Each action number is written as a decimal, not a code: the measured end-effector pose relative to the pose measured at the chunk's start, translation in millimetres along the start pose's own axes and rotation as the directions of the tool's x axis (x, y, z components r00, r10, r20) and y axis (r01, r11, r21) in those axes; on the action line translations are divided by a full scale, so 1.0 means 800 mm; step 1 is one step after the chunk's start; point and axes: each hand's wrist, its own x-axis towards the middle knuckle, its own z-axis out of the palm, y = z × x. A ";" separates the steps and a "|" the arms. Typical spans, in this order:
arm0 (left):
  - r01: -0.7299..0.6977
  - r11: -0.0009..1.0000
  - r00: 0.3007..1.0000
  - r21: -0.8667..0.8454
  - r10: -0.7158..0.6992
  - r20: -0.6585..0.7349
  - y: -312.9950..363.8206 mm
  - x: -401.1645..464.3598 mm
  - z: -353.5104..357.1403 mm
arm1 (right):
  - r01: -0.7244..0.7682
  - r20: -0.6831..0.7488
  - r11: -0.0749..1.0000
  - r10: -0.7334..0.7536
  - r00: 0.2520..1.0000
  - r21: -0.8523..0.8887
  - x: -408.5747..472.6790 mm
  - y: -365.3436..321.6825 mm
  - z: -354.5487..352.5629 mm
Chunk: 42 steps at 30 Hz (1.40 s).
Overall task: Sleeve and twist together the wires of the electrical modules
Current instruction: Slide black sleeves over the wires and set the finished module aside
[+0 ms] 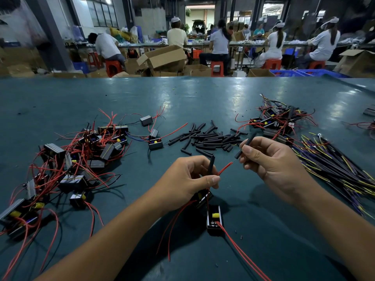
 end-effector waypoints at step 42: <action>0.043 0.998 0.996 0.045 -0.047 0.082 -0.004 -0.001 -0.020 | 0.186 0.334 0.786 0.027 0.942 -0.590 -0.024 0.029 0.017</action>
